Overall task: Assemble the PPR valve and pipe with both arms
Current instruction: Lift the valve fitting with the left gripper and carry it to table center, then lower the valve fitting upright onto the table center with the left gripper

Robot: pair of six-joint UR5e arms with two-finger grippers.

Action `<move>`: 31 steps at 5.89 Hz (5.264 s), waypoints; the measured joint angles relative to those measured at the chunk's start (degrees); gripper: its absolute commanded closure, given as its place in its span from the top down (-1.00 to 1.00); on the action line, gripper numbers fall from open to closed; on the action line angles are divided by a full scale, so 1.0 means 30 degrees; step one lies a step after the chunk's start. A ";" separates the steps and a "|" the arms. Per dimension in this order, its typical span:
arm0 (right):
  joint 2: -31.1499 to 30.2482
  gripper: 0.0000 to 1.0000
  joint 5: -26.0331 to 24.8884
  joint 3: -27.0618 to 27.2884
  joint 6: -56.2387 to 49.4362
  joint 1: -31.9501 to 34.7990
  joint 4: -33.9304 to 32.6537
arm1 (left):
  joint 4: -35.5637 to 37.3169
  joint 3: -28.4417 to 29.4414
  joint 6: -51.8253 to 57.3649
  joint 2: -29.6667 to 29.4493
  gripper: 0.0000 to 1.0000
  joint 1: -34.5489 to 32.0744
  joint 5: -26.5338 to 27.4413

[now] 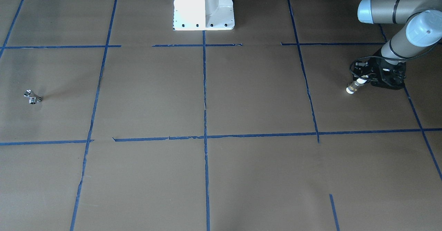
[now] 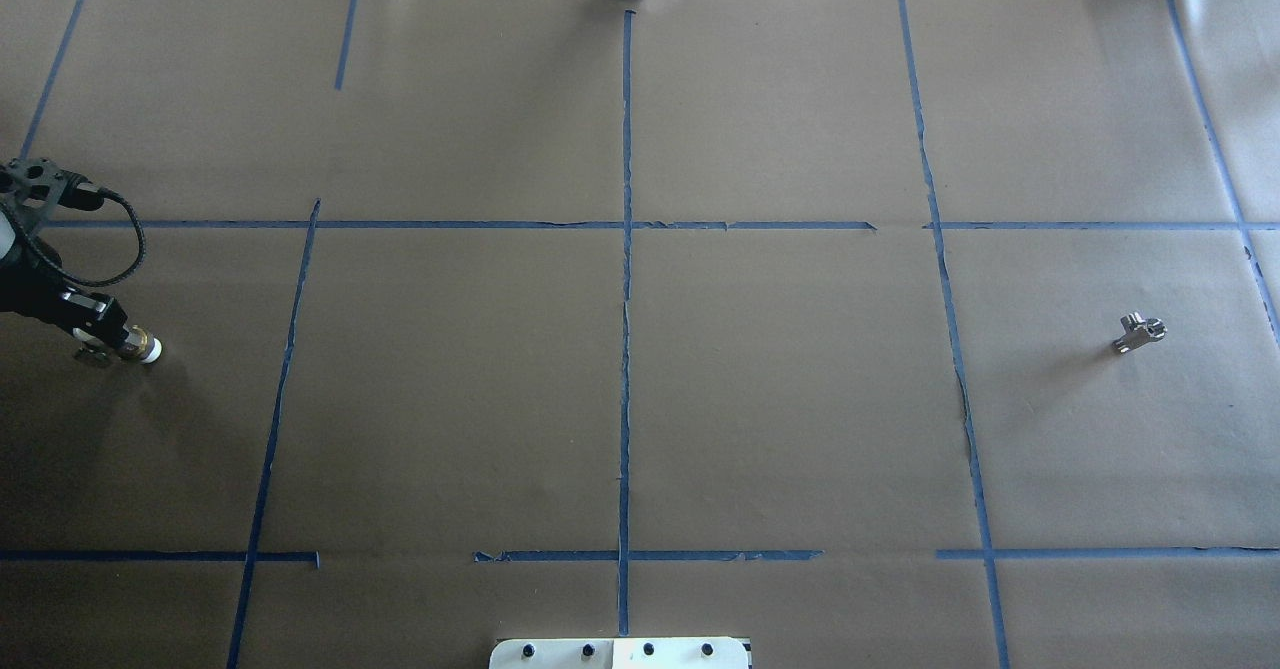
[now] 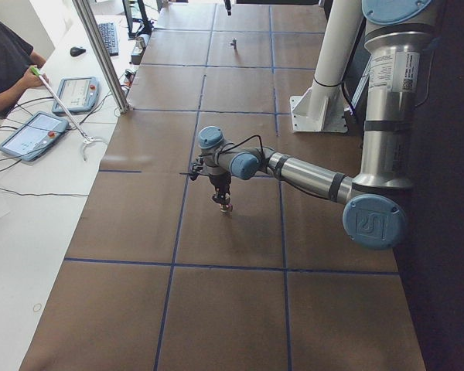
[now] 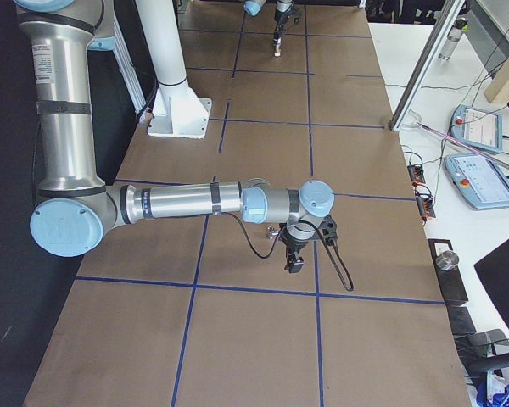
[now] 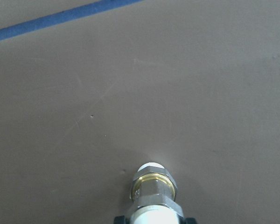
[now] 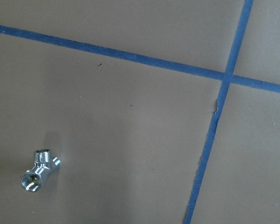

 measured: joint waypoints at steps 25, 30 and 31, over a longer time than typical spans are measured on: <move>0.0339 1.00 -0.0029 -0.0181 0.0028 -0.0326 -0.0029 | 0.3781 0.8070 -1.6298 -1.8177 -0.66 0.8368 0.3905; 0.0382 1.00 -0.0029 -0.0160 0.0038 -0.0334 -0.0030 | 0.3781 0.7974 -1.6297 -1.8142 0.43 0.8466 0.3895; 0.0393 1.00 -0.0022 -0.0150 0.0052 -0.0328 -0.0030 | 0.3781 0.7903 -1.6297 -1.8132 0.63 0.8451 0.3882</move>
